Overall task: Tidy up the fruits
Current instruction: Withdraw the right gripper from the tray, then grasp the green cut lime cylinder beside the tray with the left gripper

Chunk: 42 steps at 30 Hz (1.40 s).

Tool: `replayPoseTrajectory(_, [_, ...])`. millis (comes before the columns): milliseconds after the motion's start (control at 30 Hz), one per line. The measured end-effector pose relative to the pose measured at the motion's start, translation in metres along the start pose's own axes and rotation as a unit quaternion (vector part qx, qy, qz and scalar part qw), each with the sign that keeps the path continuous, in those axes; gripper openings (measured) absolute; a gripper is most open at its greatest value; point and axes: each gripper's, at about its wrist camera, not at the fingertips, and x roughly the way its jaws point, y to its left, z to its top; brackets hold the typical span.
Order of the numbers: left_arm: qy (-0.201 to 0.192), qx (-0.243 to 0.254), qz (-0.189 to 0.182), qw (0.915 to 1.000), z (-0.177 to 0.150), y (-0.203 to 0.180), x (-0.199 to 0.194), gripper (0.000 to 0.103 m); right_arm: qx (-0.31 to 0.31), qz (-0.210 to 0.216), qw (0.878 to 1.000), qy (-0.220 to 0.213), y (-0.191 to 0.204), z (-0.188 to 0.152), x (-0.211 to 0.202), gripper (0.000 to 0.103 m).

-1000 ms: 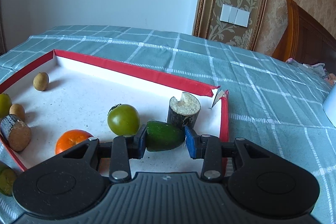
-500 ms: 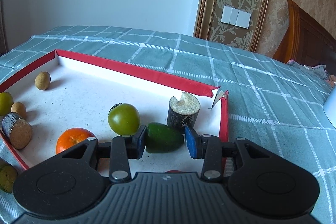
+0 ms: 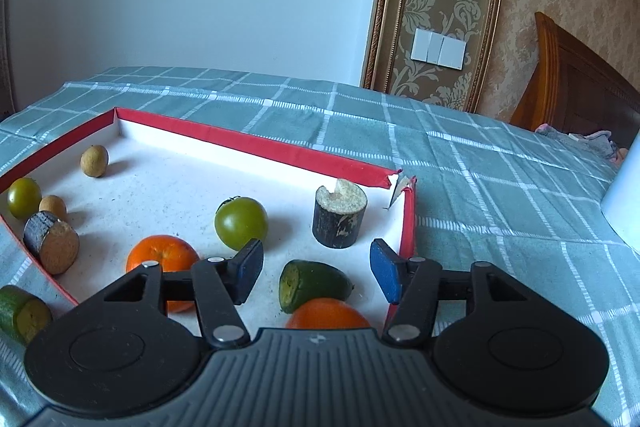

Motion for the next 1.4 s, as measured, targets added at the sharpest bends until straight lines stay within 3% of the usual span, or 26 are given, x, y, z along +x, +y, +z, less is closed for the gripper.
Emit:
replayPoseTrajectory(500, [-0.001, -0.005, 0.011, 0.9999, -0.003, -0.003, -0.004, 0.103, 0.012, 0.000, 0.999, -0.040, -0.003, -0.019, -0.033, 0.066])
replayPoseTrajectory(667, [-0.043, -0.013, 0.012, 0.9989, -0.012, -0.015, -0.031, 0.103, 0.007, -0.010, 0.998, -0.063, -0.003, -0.023, -0.045, 0.066])
replayPoseTrajectory(1000, [-0.063, -0.001, -0.041, 0.9972, -0.004, -0.067, -0.045, 0.103, 0.022, -0.020, 0.996, -0.085, -0.009, -0.023, -0.052, 0.067])
replayPoseTrajectory(1067, [-0.059, 0.004, -0.042, 0.9974, -0.003, -0.074, -0.041, 0.100, 0.023, -0.021, 0.996, -0.088, -0.010, -0.024, -0.053, 0.067])
replayPoseTrajectory(1133, [-0.049, 0.008, -0.045, 0.9978, -0.001, -0.079, -0.034, 0.088, 0.023, -0.024, 0.995, -0.090, -0.009, -0.024, -0.053, 0.067])
replayPoseTrajectory(1267, [-0.035, 0.005, -0.046, 0.9984, -0.001, -0.085, -0.024, 0.086, 0.026, -0.025, 0.995, -0.094, -0.010, -0.024, -0.055, 0.067])
replayPoseTrajectory(1400, [-0.031, 0.006, -0.042, 0.9986, -0.001, -0.086, -0.018, 0.077, 0.025, -0.023, 0.995, -0.093, -0.010, -0.024, -0.054, 0.067])
